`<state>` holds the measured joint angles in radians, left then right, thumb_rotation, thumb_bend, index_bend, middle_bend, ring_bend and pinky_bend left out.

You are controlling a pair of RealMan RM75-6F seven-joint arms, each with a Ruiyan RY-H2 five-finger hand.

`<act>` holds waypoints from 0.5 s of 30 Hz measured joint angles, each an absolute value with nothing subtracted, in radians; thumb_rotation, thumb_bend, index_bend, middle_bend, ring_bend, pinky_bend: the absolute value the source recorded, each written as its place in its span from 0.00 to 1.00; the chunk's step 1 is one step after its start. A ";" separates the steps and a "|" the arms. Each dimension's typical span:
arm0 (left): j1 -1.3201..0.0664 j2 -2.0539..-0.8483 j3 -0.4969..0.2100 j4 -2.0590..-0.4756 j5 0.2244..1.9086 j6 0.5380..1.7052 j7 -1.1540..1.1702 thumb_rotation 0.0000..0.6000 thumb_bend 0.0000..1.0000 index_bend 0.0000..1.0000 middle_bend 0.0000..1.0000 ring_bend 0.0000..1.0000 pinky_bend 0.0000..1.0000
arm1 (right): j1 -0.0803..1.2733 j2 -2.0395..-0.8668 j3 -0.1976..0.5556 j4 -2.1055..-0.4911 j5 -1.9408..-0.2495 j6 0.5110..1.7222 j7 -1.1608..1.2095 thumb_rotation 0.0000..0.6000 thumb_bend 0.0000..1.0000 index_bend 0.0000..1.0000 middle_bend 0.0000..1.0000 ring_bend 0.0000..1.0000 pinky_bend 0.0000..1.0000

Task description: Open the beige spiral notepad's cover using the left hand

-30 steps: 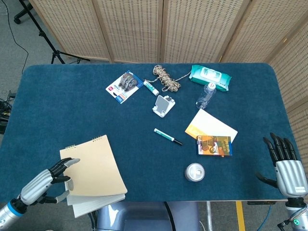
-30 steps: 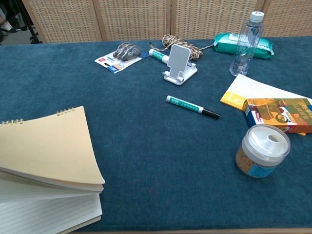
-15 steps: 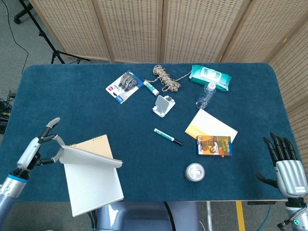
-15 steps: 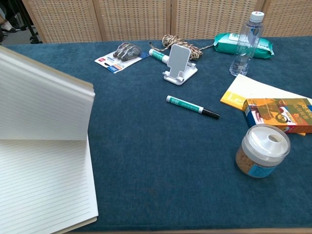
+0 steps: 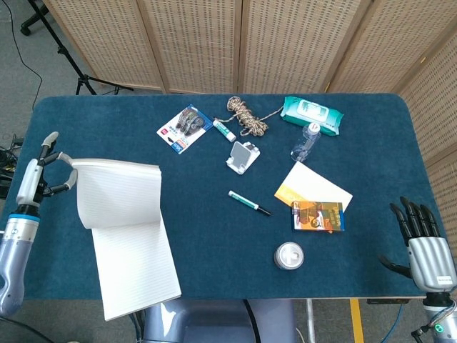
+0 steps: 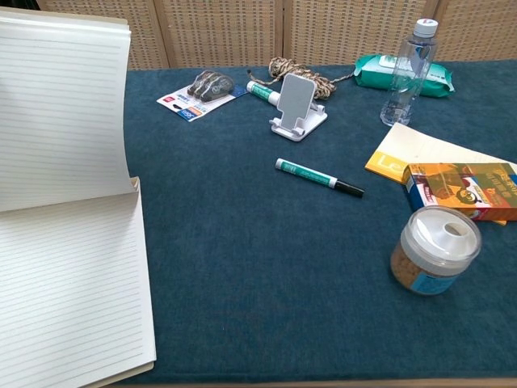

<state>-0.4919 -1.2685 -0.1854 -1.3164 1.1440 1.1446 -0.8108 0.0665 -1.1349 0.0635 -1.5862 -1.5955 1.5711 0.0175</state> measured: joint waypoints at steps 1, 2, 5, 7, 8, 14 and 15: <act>-0.497 -1.278 -0.198 -1.303 1.123 1.134 -0.796 1.00 0.62 0.82 0.00 0.00 0.00 | 0.067 -1.135 0.064 -1.586 -1.594 1.571 0.017 1.00 0.00 0.00 0.00 0.00 0.00; -0.503 -1.291 -0.216 -1.284 1.095 1.123 -0.776 1.00 0.62 0.82 0.00 0.00 0.00 | 0.067 -1.136 0.065 -1.585 -1.592 1.570 0.017 1.00 0.00 0.00 0.00 0.00 0.00; -0.517 -1.331 -0.256 -1.227 1.043 1.110 -0.718 1.00 0.62 0.82 0.00 0.00 0.00 | 0.069 -1.138 0.065 -1.582 -1.589 1.563 0.016 1.00 0.00 0.00 0.00 0.00 0.00; -0.526 -1.354 -0.274 -1.189 1.022 1.108 -0.681 1.00 0.62 0.82 0.00 0.00 0.00 | 0.071 -1.140 0.065 -1.579 -1.585 1.557 0.014 1.00 0.00 0.00 0.00 0.00 0.00; -0.531 -1.369 -0.285 -1.162 1.011 1.107 -0.657 1.00 0.62 0.82 0.00 0.00 0.00 | 0.072 -1.141 0.065 -1.578 -1.584 1.554 0.013 1.00 0.00 0.00 0.00 0.00 0.00; -0.562 -1.443 -0.328 -1.028 0.964 1.087 -0.557 1.00 0.49 0.57 0.00 0.00 0.00 | 0.078 -1.147 0.064 -1.574 -1.579 1.542 0.007 1.00 0.00 0.00 0.00 0.00 0.00; -0.566 -1.452 -0.334 -1.009 0.959 1.080 -0.549 1.00 0.37 0.33 0.00 0.00 0.00 | 0.078 -1.148 0.064 -1.574 -1.579 1.540 0.006 1.00 0.00 0.00 0.00 0.00 0.00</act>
<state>-0.5664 -1.4521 -0.3340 -1.0093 0.9585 1.0801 -0.5493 0.0782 -1.1475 0.0639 -1.5739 -1.5786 1.5401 0.0060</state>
